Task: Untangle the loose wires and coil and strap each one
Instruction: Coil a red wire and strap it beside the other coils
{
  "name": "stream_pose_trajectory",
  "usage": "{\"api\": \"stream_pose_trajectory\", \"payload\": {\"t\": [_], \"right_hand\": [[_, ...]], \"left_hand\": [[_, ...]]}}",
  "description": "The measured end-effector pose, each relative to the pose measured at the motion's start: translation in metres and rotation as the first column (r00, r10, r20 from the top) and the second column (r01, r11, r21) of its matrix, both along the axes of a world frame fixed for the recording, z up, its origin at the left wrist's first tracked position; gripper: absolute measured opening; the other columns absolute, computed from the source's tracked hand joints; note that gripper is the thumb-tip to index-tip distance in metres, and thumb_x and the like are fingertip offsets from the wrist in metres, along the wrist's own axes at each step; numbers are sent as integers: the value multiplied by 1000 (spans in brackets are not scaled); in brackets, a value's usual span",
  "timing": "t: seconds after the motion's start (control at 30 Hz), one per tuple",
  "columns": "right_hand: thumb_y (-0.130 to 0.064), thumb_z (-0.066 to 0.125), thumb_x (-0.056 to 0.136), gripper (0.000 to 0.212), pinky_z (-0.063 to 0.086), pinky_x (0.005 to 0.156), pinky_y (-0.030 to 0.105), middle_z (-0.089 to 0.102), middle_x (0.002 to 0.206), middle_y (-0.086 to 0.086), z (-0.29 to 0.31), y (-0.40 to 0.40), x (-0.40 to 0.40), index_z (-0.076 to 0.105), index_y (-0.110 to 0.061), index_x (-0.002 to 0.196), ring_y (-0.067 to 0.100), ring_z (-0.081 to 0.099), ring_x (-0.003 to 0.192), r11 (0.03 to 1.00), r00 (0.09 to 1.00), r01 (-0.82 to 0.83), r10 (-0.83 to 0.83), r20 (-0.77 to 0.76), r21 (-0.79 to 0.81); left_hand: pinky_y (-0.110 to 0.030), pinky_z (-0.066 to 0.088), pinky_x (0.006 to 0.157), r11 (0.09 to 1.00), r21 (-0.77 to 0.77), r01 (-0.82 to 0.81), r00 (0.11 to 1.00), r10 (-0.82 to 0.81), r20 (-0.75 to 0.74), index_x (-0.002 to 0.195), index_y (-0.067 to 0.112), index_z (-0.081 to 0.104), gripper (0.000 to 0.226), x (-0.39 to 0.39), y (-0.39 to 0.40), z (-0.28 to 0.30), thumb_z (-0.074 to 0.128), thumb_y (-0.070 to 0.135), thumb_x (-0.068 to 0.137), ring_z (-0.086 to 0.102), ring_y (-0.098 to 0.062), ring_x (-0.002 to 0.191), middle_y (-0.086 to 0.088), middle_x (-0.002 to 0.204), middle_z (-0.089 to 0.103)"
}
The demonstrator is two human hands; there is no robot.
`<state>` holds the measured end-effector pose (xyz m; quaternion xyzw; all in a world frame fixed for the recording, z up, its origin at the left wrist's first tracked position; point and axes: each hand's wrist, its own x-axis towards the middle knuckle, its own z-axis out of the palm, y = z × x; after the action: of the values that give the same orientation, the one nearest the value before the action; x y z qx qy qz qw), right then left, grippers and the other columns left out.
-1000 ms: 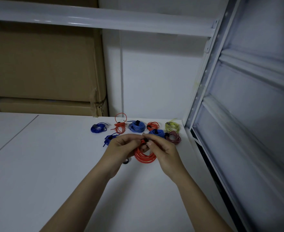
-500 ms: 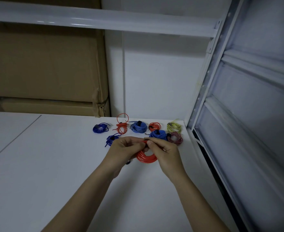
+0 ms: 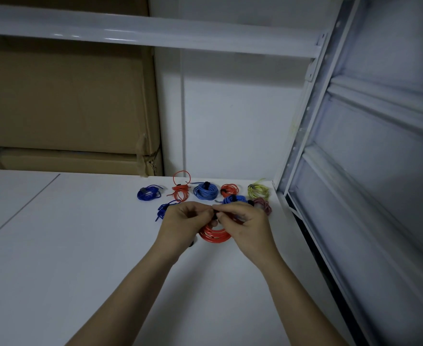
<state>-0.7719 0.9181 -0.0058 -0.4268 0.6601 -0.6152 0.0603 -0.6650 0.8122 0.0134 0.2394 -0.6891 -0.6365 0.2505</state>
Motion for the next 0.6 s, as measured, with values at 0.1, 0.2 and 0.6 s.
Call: {"api": "stream_pose_trajectory", "payload": {"t": [0.1,0.2,0.6], "right_hand": [[6,66,79,25,50,79,15,72,88,-8,0,3,-4,75,-11,95,4,67,87,998,991,-26,19,-130,-51],[0,65,82,21,50,79,14,73,90,-7,5,5,-8,75,-12,95,5,67,89,993,986,-86,74,-149,-81],[-13,72,83,45,54,88,30,64,85,-19,25,4,-12,56,-29,122,2,63,92,936,977,-71,135,-167,345]], "left_hand": [[-32,47,74,998,50,34,999,-33,-7,71,25,78,30,0,-3,2,64,7,89,66,-28,74,-10,75,74],[-16,53,64,997,45,57,998,-55,-37,70,27,78,31,0,-5,8,65,5,88,72,-15,73,-6,77,75],[-12,51,60,996,-62,62,998,-60,26,85,19,74,15,-1,-12,3,65,8,88,71,-8,73,5,77,75]]}}
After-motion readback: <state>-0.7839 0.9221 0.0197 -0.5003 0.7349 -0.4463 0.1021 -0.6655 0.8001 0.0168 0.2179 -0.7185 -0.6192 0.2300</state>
